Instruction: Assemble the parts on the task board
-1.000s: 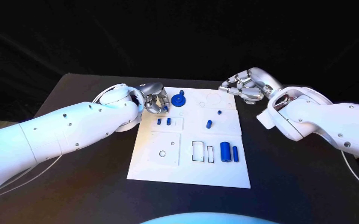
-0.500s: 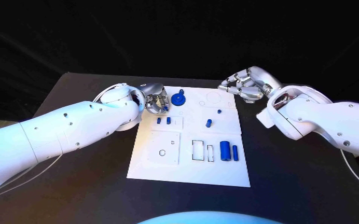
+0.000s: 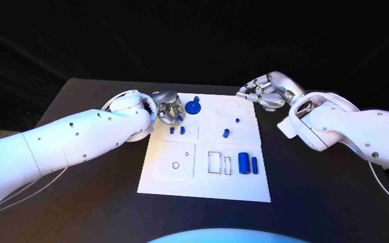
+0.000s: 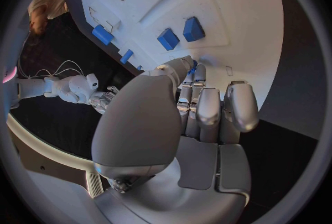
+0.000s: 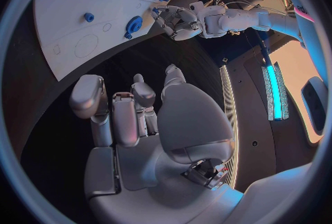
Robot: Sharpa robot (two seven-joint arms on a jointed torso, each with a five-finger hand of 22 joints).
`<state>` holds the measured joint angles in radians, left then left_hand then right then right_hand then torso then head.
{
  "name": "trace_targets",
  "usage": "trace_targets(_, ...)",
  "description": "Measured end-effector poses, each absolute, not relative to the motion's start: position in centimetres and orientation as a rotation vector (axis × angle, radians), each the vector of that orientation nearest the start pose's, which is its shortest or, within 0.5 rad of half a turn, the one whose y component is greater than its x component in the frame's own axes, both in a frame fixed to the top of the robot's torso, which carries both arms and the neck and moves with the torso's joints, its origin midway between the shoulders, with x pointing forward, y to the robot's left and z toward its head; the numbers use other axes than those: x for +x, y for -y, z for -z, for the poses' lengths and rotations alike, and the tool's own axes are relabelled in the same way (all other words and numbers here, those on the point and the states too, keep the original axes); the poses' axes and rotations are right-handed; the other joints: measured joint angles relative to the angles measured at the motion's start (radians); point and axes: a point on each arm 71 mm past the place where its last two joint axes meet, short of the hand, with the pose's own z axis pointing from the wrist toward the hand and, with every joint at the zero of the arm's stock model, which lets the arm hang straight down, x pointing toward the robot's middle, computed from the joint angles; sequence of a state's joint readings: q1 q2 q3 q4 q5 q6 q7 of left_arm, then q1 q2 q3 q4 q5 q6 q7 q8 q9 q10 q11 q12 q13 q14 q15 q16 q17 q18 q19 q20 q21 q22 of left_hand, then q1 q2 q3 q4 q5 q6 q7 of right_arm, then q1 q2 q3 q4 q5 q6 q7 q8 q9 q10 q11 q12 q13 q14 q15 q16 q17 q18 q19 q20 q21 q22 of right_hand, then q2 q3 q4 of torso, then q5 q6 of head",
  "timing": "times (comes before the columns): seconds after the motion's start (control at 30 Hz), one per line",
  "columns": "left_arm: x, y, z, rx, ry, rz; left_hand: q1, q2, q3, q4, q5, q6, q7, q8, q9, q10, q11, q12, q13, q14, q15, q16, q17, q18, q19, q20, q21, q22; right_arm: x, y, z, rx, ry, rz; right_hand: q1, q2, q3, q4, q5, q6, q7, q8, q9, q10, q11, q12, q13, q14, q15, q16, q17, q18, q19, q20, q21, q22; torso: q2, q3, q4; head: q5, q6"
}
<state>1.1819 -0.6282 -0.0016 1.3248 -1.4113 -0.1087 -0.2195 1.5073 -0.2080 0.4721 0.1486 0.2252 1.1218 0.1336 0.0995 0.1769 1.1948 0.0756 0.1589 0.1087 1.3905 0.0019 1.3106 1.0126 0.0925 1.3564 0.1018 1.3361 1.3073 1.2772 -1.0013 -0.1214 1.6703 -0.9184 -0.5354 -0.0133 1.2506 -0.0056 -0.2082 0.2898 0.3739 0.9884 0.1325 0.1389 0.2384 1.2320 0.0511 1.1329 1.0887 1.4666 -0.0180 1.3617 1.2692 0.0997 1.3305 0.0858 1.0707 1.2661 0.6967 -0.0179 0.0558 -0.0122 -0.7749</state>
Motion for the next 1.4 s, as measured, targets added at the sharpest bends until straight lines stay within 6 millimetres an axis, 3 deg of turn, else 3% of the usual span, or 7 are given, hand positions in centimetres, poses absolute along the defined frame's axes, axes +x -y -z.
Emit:
trace_targets(0.33, 51.85, -14.97, 20.77, 0.118, -1.889, 0.577, 0.0, 0.0, 0.0, 0.0, 0.0, 0.0, 0.0, -0.001, -0.001, 0.004, -0.004, 0.0, 0.001, 0.0, 0.0, 0.0, 0.0, 0.0, 0.0, 0.0, 0.0, 0.0, 46.3, 24.57, 16.08, 0.387, -1.579, -0.86, 0.0, 0.0, -0.003, -0.003, 0.0, 0.0, 0.0, 0.0, 0.001, 0.004, -0.004, 0.0, 0.0, 0.0, 0.0, 0.0, -0.001, 0.0, 0.0, 0.0, -0.004, 0.0, 0.0, 0.0, 0.0001, 0.0, 0.001)
trace_targets(0.6, 51.87, -14.88, 20.84, 0.118, -1.894, 0.574, -0.013, -0.002, 0.0, 0.0, 0.0, -0.021, 0.008, -0.031, -0.014, 0.0, 0.0, -0.023, 0.002, 0.0, 0.0, 0.0, -0.017, 0.0, 0.0, 0.0, -0.004, 0.001, 46.31, 24.51, 16.08, 0.386, -1.579, -0.861, 0.0, 0.0, -0.003, -0.003, 0.0, 0.0, 0.0, 0.0, 0.001, 0.004, -0.004, 0.0, 0.0, 0.0, 0.0, 0.0, -0.001, 0.0, 0.0, 0.0, -0.004, 0.0, 0.0, 0.0, 0.0, -0.001, 0.001)
trace_targets(1.4, 51.9, -14.97, 21.06, 0.111, -1.914, 0.552, -0.025, -0.014, 0.0, 0.0, 0.0, -0.043, 0.007, -0.035, -0.025, -0.004, 0.004, -0.035, 0.003, -0.007, 0.007, -0.005, -0.036, 0.0, -0.004, 0.004, -0.012, 0.001, 46.29, 24.51, 16.08, 0.385, -1.579, -0.862, 0.0, 0.0, -0.003, -0.003, 0.0, 0.0, 0.0, 0.0, 0.001, 0.004, -0.004, 0.0, -0.001, 0.0, 0.0, 0.0, -0.001, 0.0, 0.0, 0.0, -0.004, -0.002, 0.0, 0.0003, 0.0003, -0.005, -0.001)
